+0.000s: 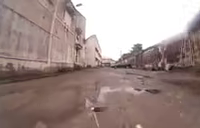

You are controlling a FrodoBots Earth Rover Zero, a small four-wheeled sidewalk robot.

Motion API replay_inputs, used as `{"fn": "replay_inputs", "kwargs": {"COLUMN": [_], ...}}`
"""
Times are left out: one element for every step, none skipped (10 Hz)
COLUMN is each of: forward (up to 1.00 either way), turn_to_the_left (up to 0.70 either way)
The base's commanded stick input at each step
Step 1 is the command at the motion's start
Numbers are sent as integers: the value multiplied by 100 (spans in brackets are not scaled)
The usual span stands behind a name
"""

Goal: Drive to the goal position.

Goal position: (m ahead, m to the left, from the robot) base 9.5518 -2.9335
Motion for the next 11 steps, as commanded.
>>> {"fn": "replay_inputs", "kwargs": {"forward": [70, 70, 70, 70, 70, 70, 70, 70, 70, 70, 70], "turn_to_the_left": [18, 18, 18, 18, 18, 18, 16, -5, -17, -17, -17]}}
